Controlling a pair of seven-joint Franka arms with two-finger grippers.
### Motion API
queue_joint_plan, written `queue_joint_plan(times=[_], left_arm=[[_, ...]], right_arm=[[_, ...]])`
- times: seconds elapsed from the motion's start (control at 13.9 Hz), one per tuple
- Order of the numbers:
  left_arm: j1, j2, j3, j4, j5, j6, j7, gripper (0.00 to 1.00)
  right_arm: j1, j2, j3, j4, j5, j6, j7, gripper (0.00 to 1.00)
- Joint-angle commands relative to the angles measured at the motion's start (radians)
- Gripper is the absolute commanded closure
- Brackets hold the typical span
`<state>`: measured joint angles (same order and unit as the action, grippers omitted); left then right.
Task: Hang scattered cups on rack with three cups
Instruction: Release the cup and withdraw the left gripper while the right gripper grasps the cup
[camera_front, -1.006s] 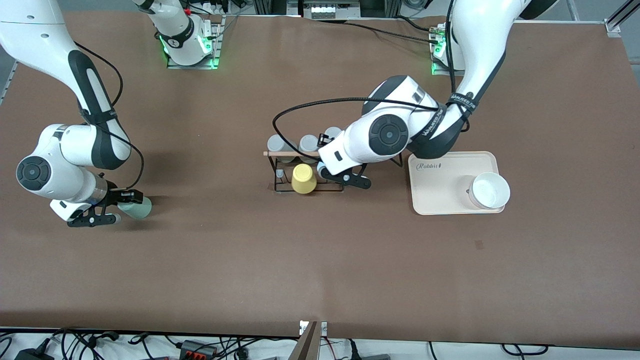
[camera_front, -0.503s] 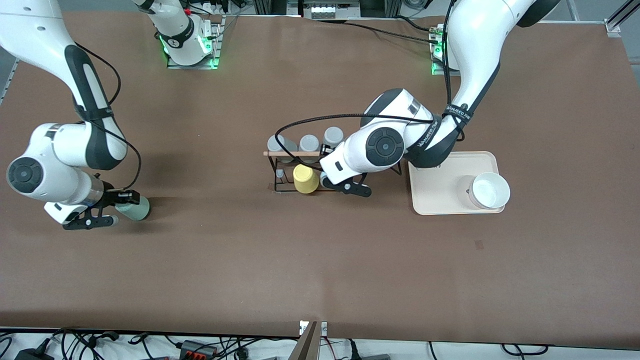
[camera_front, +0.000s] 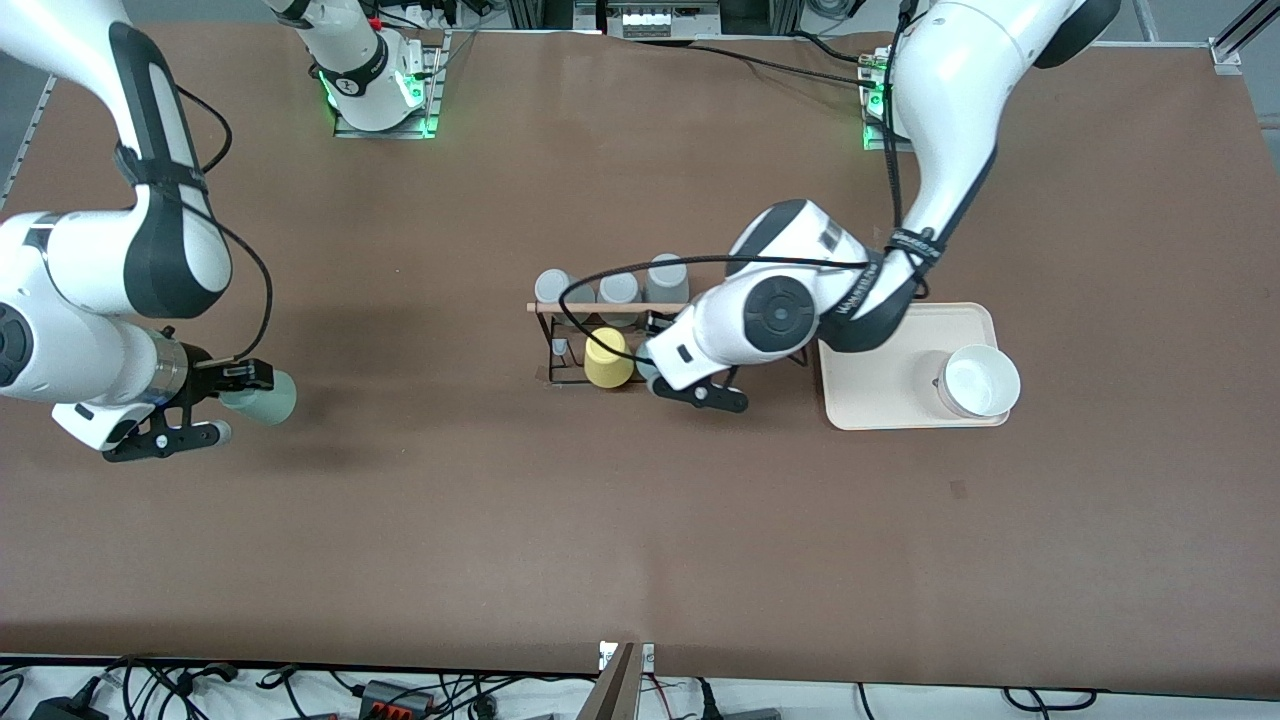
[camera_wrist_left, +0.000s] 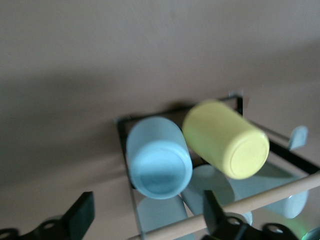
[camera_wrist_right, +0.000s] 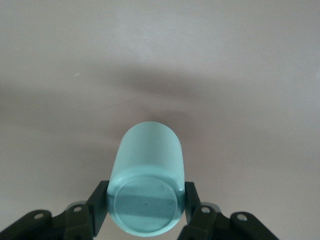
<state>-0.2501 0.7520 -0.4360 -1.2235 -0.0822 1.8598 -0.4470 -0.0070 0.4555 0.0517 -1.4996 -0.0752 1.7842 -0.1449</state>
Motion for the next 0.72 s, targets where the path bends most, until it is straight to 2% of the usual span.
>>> queue_joint_plan(times=[0.0,0.22,0.29,0.5,0.65], left_arm=[[0.101,-0.054,0.002,0.052,0.016,-0.085,0.004,0.0],[0.248,-0.123,0.0,0.044,0.047,-0.1,0.011,0.0],[0.288,-0.149,-0.003,0.044,0.074,-0.144,0.046,0.0],[0.371,-0.233,0.0,0.047,0.101,-0.203,0.097,0.0],[0.426,-0.296,-0.007,0.048,0.098,-0.29,0.096,0.0]], right_arm=[[0.059,-0.003,0.002,0.065,0.015,-0.086,0.016,0.75],[0.166,-0.009,0.002,0.122,0.023,-0.166,0.213,0.75],[0.209,-0.009,0.002,0.139,0.05,-0.19,0.29,0.75],[0.31,-0.008,0.002,0.16,0.142,-0.195,0.492,0.75],[0.393,0.0,0.0,0.17,0.146,-0.184,0.608,0.75]])
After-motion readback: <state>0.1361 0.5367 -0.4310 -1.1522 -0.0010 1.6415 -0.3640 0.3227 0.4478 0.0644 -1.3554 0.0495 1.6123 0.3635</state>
